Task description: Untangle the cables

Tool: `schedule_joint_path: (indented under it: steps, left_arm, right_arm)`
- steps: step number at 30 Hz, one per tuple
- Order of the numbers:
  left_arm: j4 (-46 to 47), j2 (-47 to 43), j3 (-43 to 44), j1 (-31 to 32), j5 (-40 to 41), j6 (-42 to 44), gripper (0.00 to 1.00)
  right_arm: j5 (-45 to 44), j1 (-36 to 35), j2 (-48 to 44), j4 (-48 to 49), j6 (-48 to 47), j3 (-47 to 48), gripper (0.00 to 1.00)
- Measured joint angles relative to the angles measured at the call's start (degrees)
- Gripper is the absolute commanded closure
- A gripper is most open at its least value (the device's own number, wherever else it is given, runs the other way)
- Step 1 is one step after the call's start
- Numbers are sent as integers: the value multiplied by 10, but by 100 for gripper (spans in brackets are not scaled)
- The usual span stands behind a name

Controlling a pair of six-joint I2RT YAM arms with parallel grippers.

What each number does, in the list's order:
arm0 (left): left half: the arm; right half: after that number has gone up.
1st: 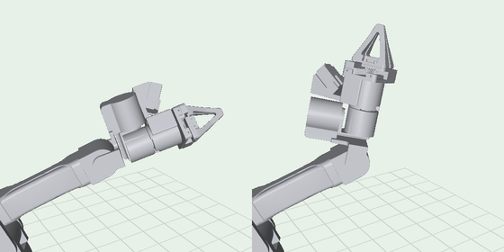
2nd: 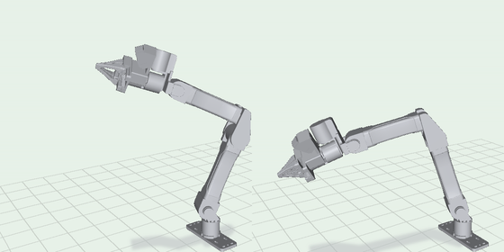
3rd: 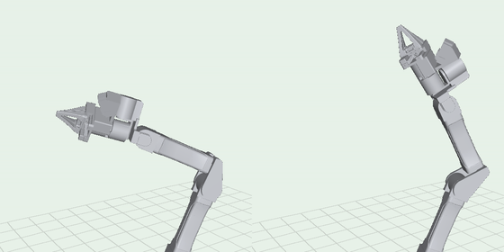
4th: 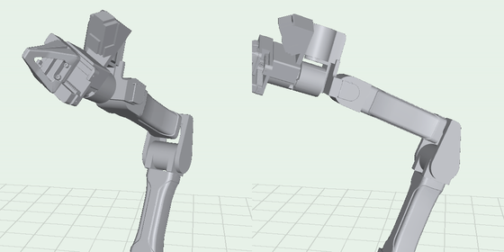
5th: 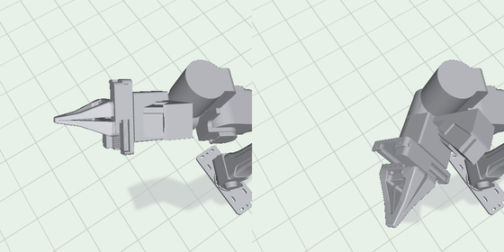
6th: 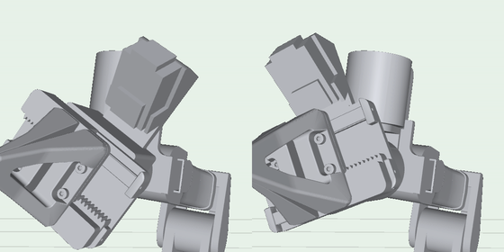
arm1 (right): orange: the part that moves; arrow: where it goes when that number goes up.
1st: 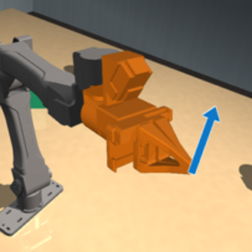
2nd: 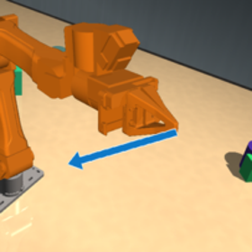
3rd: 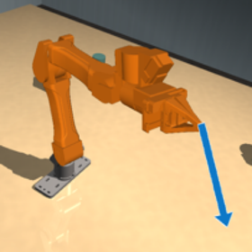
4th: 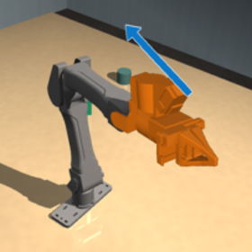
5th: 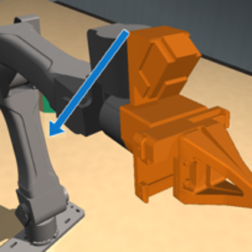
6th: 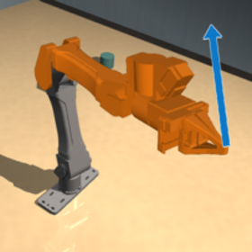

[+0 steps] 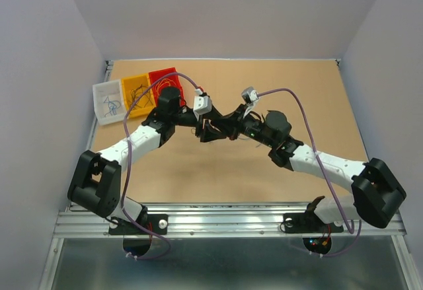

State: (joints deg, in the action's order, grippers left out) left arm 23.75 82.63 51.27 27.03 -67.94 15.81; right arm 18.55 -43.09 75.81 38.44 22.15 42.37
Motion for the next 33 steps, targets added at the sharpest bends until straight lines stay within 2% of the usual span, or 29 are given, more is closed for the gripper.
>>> schedule_joint_path:
  steps: [3,4,5,6,9,10,12,14,16,21,25,26,27,28,31,33]
  left_arm:
    - [12,-5,0,0,-7,-13,65]
    - [14,-7,-1,0,-12,-17,83]
    - [14,-10,-1,0,-21,-19,93]
    - [9,-10,-1,-2,-38,-24,100]
    - [-11,-12,-2,-9,-89,-54,100]
    - [-14,-12,-3,-9,-94,-55,100]
    - [-21,-17,-3,-3,-72,-50,100]
    - [-37,-29,-3,5,-52,-40,100]
    - [-71,-58,-2,6,14,-26,100]
    - [-139,-109,84,0,176,-12,100]
    - [-193,-118,172,-1,259,5,100]
    - [-204,-118,191,-1,278,12,90]
    - [-211,-118,198,-1,292,18,62]
    - [-217,-118,200,-1,309,24,52]
    - [-231,-93,192,0,358,44,39]
    - [-232,-55,186,3,384,53,38]
  right_arm:
    - [1,0,5,21,6,-2,99]
    - [-1,0,5,26,6,-2,99]
    - [0,2,5,32,7,-2,96]
    - [20,8,3,39,1,-4,88]
    - [57,6,-3,56,-23,-16,62]
    - [57,5,-8,60,-24,-23,44]
    - [42,3,-24,68,-21,-38,29]
    - [22,2,-46,72,-16,-56,23]
    - [-40,-1,-81,78,-18,-82,17]
    - [-151,3,-116,82,-22,-127,16]
    - [-211,3,-96,69,-32,-134,16]
    - [-226,3,-87,64,-34,-133,16]
    - [-246,3,-74,51,-35,-133,16]
    - [-262,3,-65,38,-35,-132,18]
    - [-313,3,-21,-17,-34,-110,24]
    - [-339,3,8,-50,-33,-90,25]
